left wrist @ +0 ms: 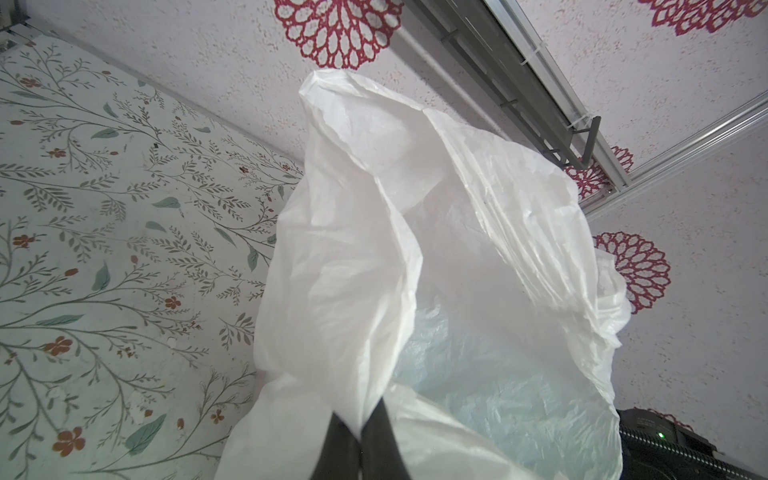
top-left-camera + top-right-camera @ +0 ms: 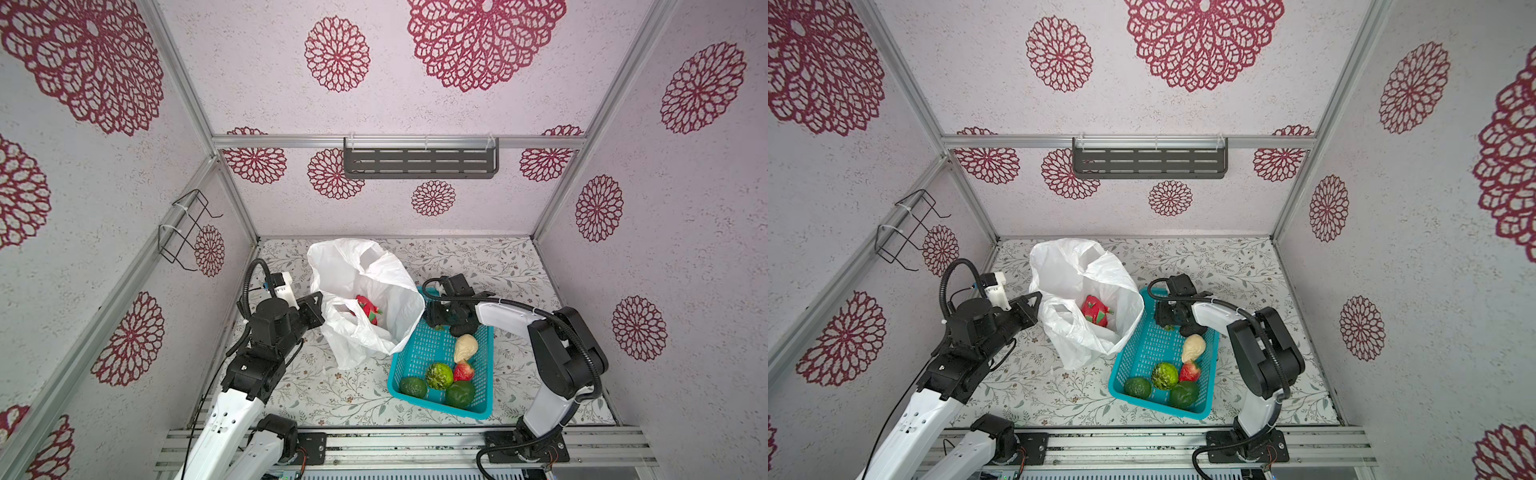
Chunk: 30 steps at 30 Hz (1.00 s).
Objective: Place the fruits into the plastic bag
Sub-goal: 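Grasp the dark mangosteen in the basket with the right gripper, then carry the mangosteen into the bag held open by the left gripper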
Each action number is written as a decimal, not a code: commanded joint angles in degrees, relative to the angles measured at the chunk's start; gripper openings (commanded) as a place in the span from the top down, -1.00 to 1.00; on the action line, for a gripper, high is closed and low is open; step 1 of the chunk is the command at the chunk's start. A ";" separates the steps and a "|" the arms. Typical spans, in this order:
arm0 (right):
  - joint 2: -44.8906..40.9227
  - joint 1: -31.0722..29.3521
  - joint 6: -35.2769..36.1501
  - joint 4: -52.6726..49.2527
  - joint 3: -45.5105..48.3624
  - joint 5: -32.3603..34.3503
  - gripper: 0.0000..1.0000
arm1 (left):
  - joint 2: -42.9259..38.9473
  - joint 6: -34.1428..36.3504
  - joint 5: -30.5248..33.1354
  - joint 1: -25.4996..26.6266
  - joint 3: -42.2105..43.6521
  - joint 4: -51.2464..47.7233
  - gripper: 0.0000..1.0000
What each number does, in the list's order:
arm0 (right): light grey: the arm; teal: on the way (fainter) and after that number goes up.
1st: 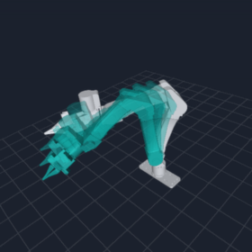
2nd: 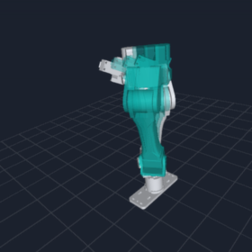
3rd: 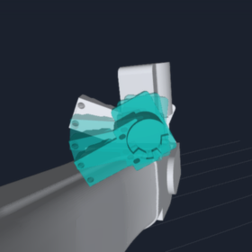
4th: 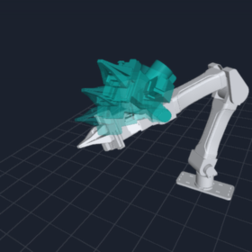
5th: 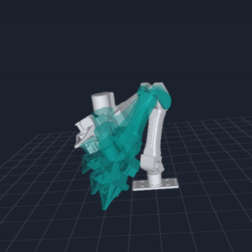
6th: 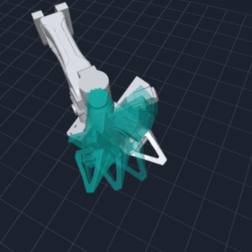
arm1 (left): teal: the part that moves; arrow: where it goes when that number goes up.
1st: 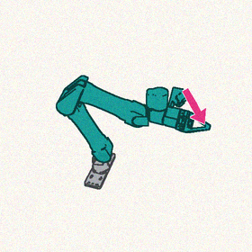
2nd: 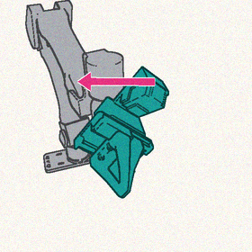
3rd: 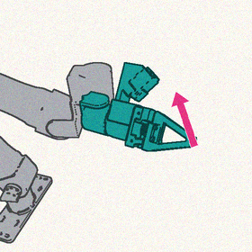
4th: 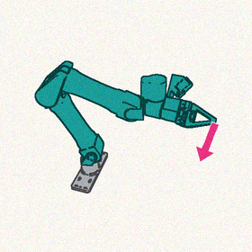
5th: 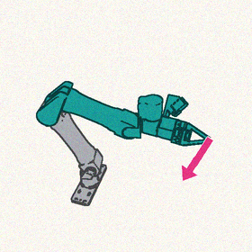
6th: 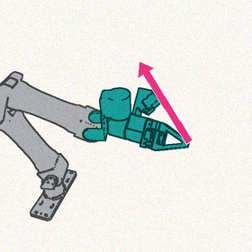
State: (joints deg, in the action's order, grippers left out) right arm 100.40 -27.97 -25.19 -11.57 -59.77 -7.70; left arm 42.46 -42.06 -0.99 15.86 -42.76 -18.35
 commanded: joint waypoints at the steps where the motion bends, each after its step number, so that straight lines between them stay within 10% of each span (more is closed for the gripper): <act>1: -0.28 -0.28 -0.93 0.70 -0.10 -0.44 0.02 | 0.13 -0.12 -0.35 0.23 -1.27 -0.25 1.00; 17: -30.03 -4.42 5.43 6.30 -4.16 6.27 0.23 | 2.45 0.62 -1.82 0.39 -2.40 0.50 1.00; 30: -18.74 -21.34 18.13 -0.98 -18.97 -22.10 0.17 | 2.11 -0.35 -1.57 0.89 -1.97 0.63 1.00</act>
State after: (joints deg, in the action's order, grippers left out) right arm 76.60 -48.05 -10.98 -5.26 -77.97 -22.39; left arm 45.01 -42.06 -2.48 16.25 -43.79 -18.28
